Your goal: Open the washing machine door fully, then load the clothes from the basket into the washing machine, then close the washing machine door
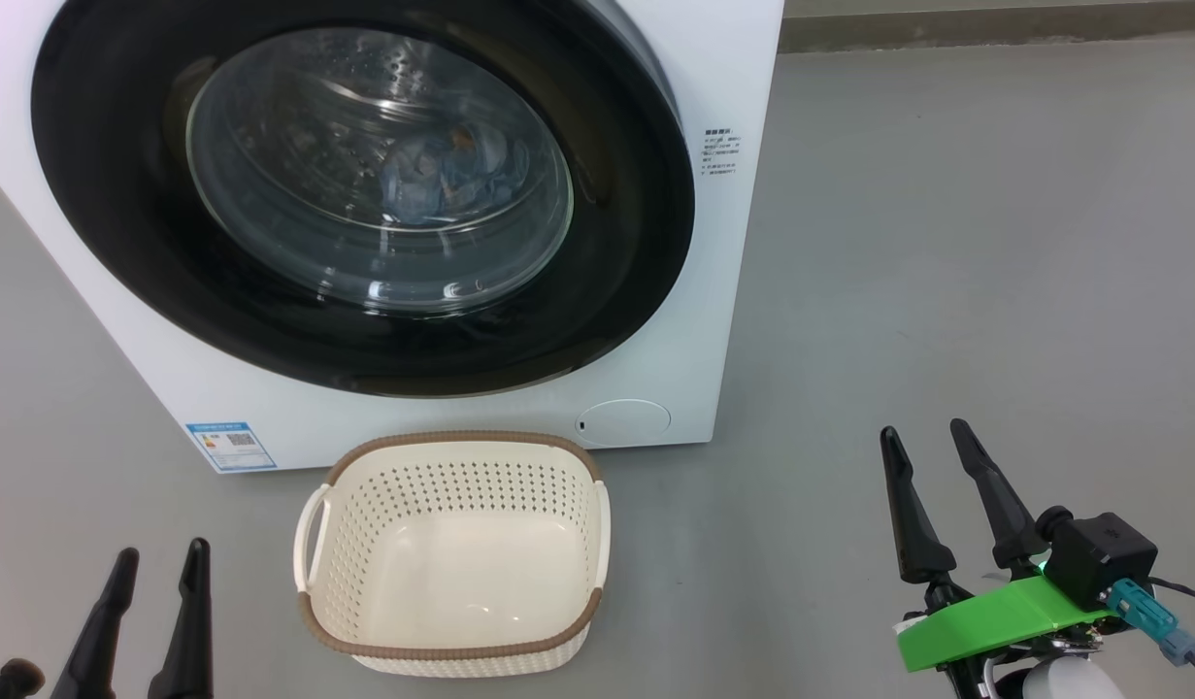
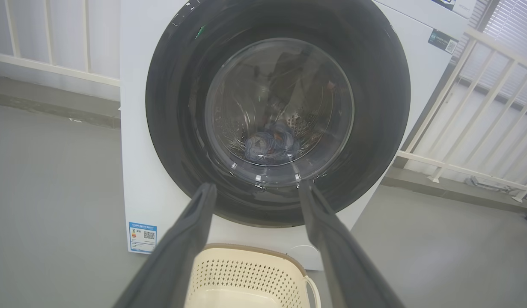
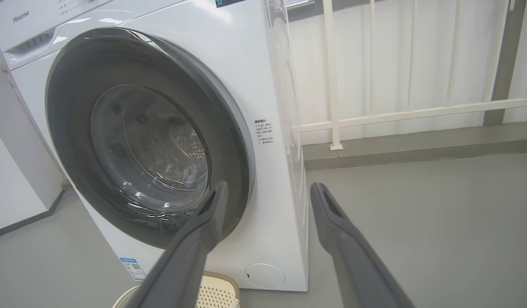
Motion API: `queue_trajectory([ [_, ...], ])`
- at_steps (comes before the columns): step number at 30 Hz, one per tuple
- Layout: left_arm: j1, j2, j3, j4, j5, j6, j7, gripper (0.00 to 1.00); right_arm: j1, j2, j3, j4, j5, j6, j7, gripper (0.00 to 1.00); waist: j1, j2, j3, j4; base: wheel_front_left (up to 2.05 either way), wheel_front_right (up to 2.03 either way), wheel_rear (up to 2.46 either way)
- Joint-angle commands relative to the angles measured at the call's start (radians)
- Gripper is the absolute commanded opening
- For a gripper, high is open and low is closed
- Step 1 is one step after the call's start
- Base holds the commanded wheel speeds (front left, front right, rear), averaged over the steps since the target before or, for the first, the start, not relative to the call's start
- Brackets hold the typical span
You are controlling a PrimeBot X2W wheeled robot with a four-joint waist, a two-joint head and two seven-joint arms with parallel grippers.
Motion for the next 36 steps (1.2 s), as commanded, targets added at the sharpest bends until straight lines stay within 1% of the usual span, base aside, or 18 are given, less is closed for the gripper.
queue_trajectory([
  [1,-0.034,0.034,0.033,-0.019,-0.008,0.001,-0.006,1.00,-0.025,-0.006,0.028,-0.022,0.010,0.000,-0.008,1.00,0.0000,-0.0001,0.000,0.000,0.00,0.00,0.00],
  [5,-0.034,0.039,0.024,-0.027,-0.024,0.001,-0.006,1.00,-0.025,-0.006,0.029,-0.019,0.015,0.000,-0.008,1.00,0.0000,-0.0001,-0.001,-0.001,0.00,0.00,0.00],
  [6,0.000,0.002,-0.012,0.000,-0.015,0.000,0.000,0.00,0.001,0.001,0.000,0.005,0.008,0.000,0.000,0.00,0.0000,-0.0001,-0.001,-0.001,0.00,0.00,0.00],
  [10,0.004,-0.039,-0.027,0.036,-0.020,0.000,0.003,0.00,0.016,0.009,0.000,0.045,0.016,0.000,0.003,0.00,0.0000,-0.0001,-0.001,-0.001,0.00,0.00,0.00],
  [16,-0.002,-0.051,-0.016,0.037,-0.064,0.001,0.020,0.00,0.015,0.004,-0.004,0.043,0.085,0.000,0.017,0.00,0.0016,-0.0001,-0.004,0.001,0.00,0.00,0.00],
  [20,-0.008,-0.060,-0.009,0.040,-0.093,0.002,0.031,0.00,0.013,0.001,-0.007,0.045,0.130,0.000,0.026,0.00,0.0002,-0.0001,-0.003,0.002,0.00,0.00,0.00],
  [22,-0.014,-0.068,-0.002,0.043,-0.121,0.002,0.043,0.00,0.010,-0.002,-0.009,0.046,0.175,0.000,0.035,0.00,0.0001,-0.0001,-0.003,0.003,0.00,0.00,0.00],
  [27,-0.022,-0.081,0.009,0.047,-0.164,0.002,0.060,0.00,0.007,-0.006,-0.013,0.047,0.242,0.000,0.048,0.00,0.0001,-0.0001,-0.004,0.005,0.00,0.00,0.00],
  [36,-0.033,-0.098,0.024,0.053,-0.222,0.002,0.083,0.00,0.004,-0.012,-0.019,0.048,0.331,0.000,0.067,0.00,0.0001,-0.0001,-0.005,0.007,0.00,0.00,0.00],
])
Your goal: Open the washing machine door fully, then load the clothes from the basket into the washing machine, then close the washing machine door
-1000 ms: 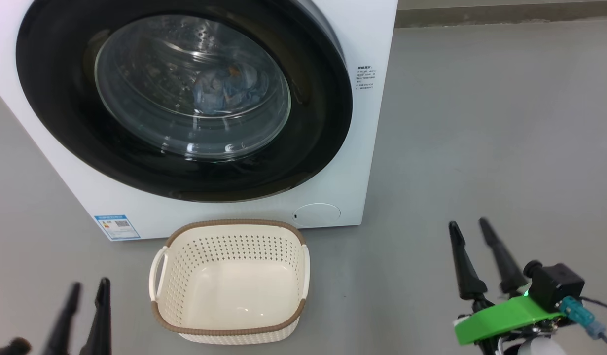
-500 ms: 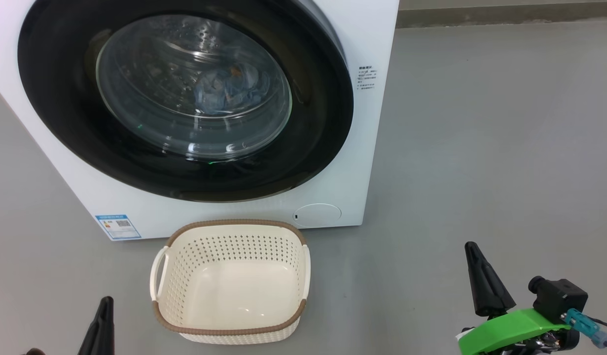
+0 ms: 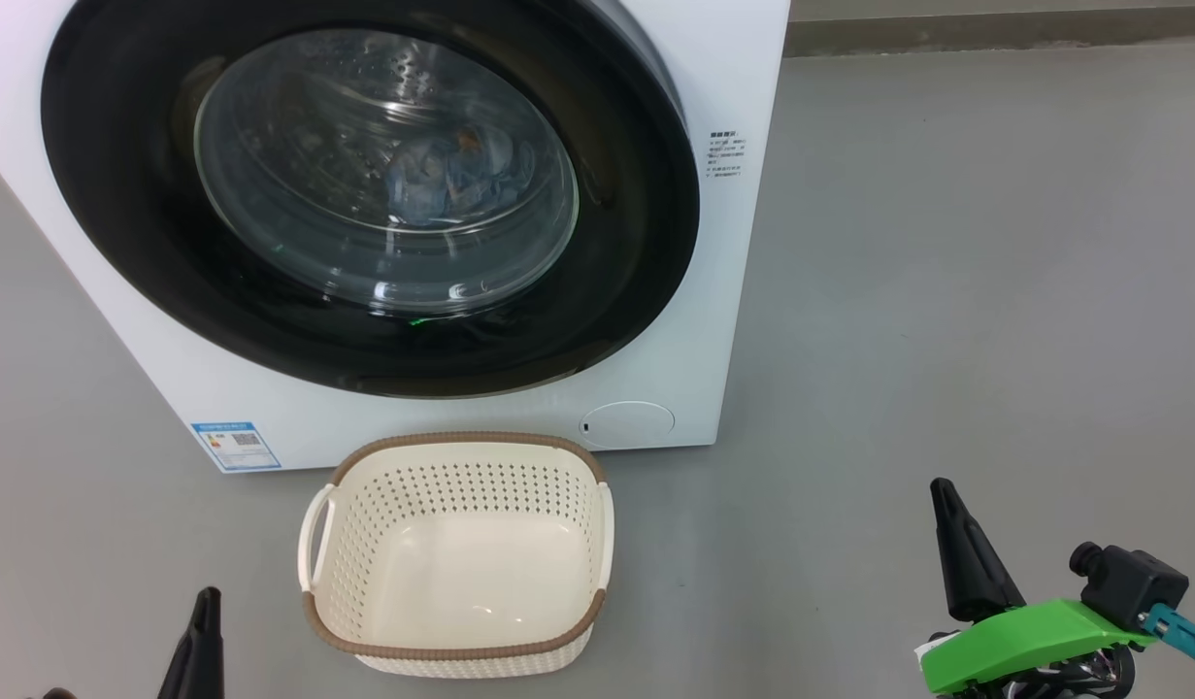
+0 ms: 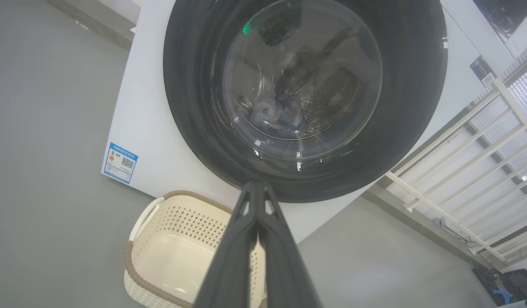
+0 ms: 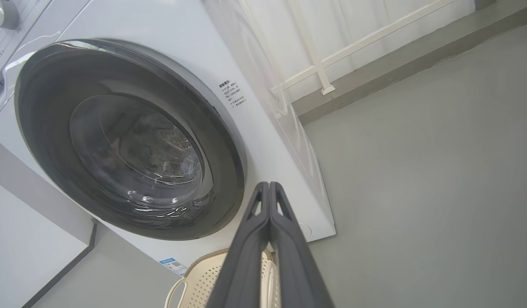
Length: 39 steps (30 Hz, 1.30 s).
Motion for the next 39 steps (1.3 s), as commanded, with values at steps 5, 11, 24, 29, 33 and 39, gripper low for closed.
queue_trajectory([
  [5,-0.052,0.001,0.031,-0.014,-0.051,0.001,0.017,0.00,-0.040,-0.018,-0.009,-0.022,0.077,0.000,0.013,0.00,-0.0001,0.0000,-0.001,0.001,0.00,0.00,0.00],
  [11,-0.061,-0.014,0.044,-0.009,-0.101,0.001,0.037,0.00,-0.043,-0.022,-0.014,-0.022,0.154,0.000,0.029,0.00,-0.0001,0.0000,-0.002,0.003,0.00,0.00,0.00],
  [24,-0.079,-0.042,0.068,0.001,-0.194,0.001,0.075,0.00,-0.048,-0.030,-0.026,-0.021,0.298,0.000,0.061,0.00,-0.0001,0.0000,-0.003,0.007,0.00,0.00,0.00],
  [29,-0.086,-0.053,0.077,0.004,-0.230,0.001,0.089,0.00,-0.050,-0.032,-0.030,-0.020,0.353,0.000,0.073,0.00,-0.0001,0.0000,-0.004,0.008,0.00,0.00,0.00],
  [33,-0.091,-0.061,0.085,0.007,-0.259,0.001,0.101,0.00,-0.052,-0.034,-0.034,-0.020,0.397,0.000,0.083,0.00,-0.0001,0.0000,-0.004,0.009,0.00,0.00,0.00],
  [39,-0.098,-0.072,0.094,0.010,-0.294,0.001,0.116,0.00,-0.054,-0.037,-0.039,-0.019,0.451,0.000,0.096,0.00,-0.0001,0.0000,-0.005,0.011,0.00,0.00,0.00],
])
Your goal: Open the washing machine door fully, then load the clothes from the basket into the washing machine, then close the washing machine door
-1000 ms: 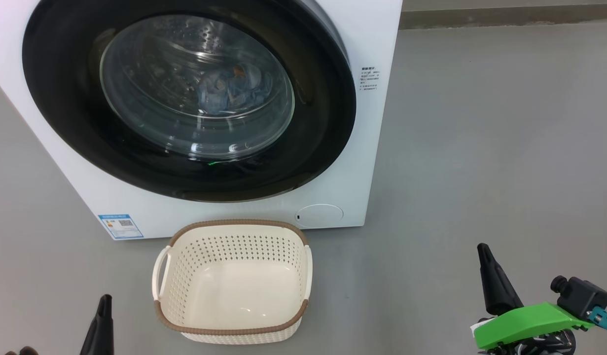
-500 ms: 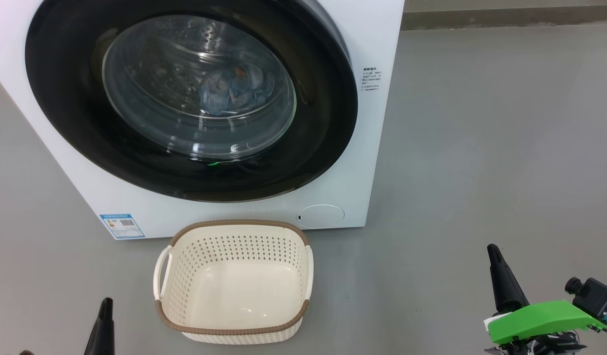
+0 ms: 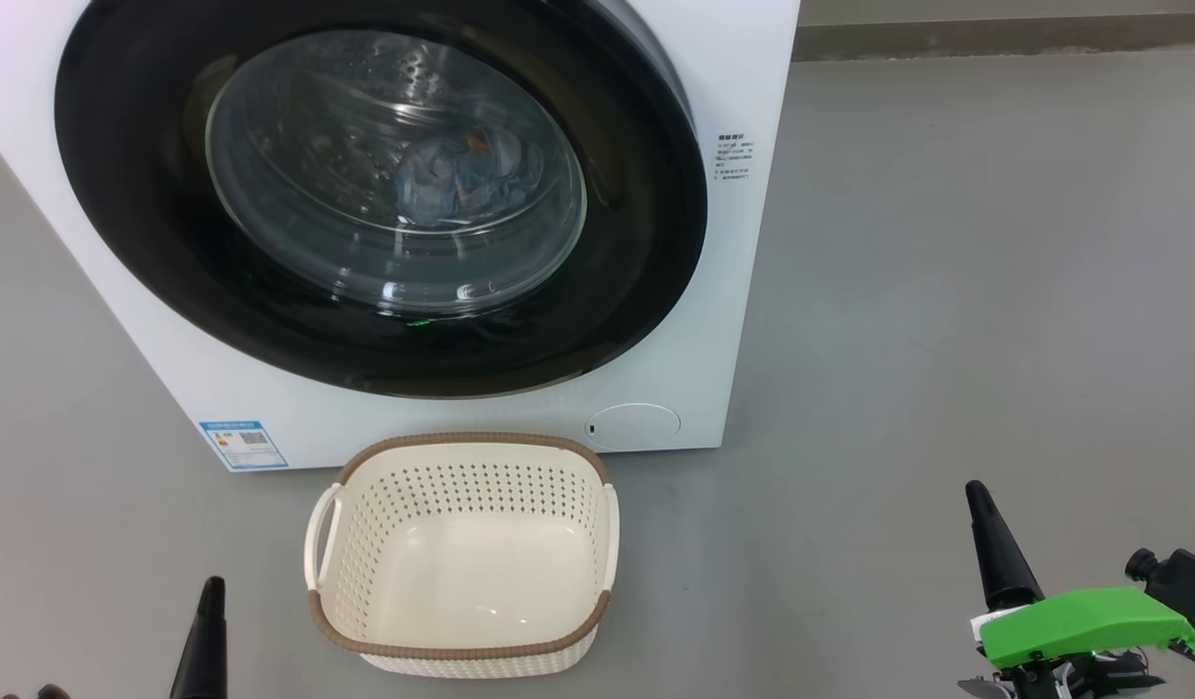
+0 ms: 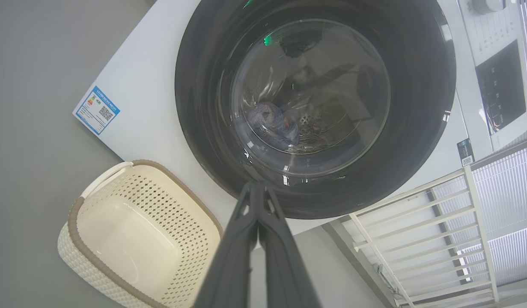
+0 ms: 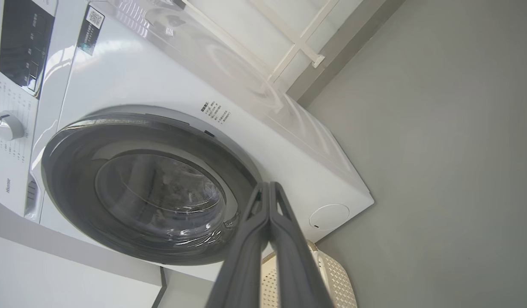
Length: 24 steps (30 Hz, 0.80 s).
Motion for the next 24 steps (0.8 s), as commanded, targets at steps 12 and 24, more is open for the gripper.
queue_trajectory([
  [12,-0.069,-0.015,0.048,-0.009,-0.093,0.001,0.039,0.00,-0.053,-0.020,-0.011,-0.021,0.150,0.000,0.033,0.00,0.0000,-0.0001,-0.001,0.003,0.00,0.00,0.00],
  [24,-0.085,-0.041,0.071,-0.001,-0.178,0.001,0.074,0.00,-0.058,-0.025,-0.024,-0.020,0.280,0.000,0.064,0.00,0.0000,-0.0001,-0.003,0.006,0.00,0.00,0.00],
])
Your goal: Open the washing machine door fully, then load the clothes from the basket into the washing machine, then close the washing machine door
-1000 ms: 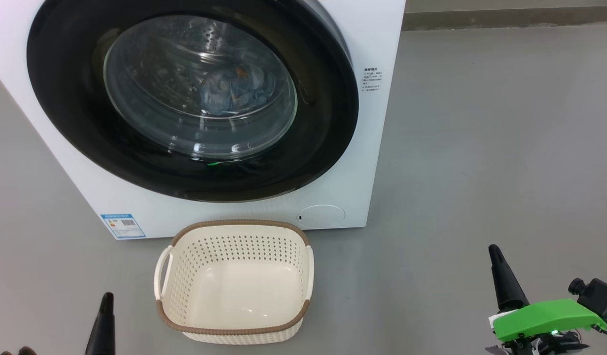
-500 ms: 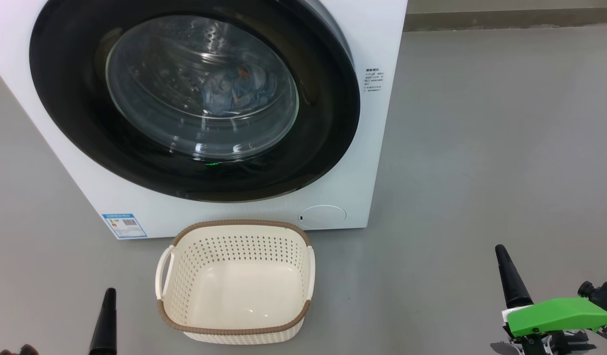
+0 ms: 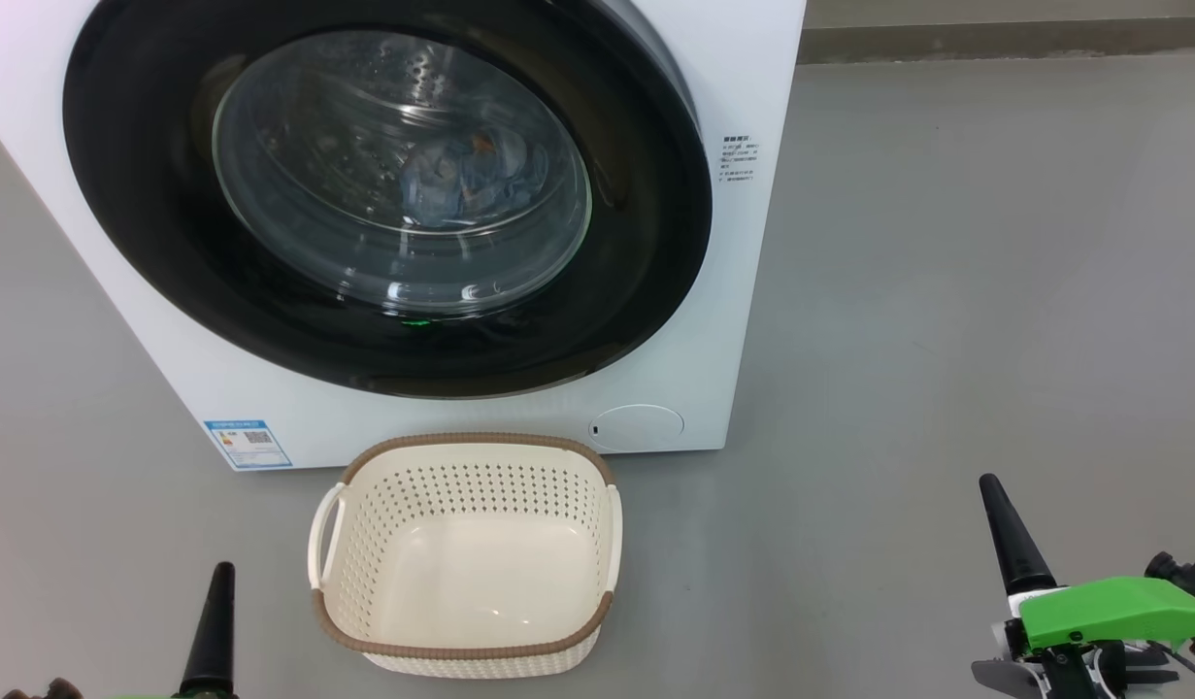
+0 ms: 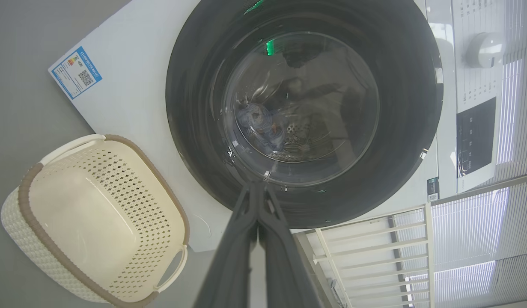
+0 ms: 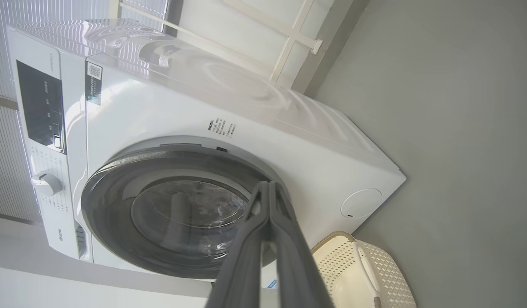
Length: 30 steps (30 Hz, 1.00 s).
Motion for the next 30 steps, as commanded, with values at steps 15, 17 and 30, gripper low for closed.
queue_trajectory([
  [15,-0.068,-0.027,0.061,-0.007,-0.127,0.001,0.052,0.00,-0.048,-0.024,-0.013,-0.022,0.198,0.000,0.045,0.00,-0.0001,-0.0001,-0.002,0.004,0.00,0.00,0.00],
  [17,-0.071,-0.031,0.065,-0.006,-0.142,0.001,0.058,0.00,-0.049,-0.024,-0.015,-0.022,0.220,0.000,0.050,0.00,-0.0001,-0.0001,-0.002,0.005,0.00,0.00,0.00],
  [30,-0.087,-0.058,0.088,0.002,-0.227,0.001,0.093,0.00,-0.054,-0.028,-0.030,-0.020,0.349,0.000,0.083,0.00,-0.0001,-0.0001,-0.004,0.008,0.00,0.00,0.00],
])
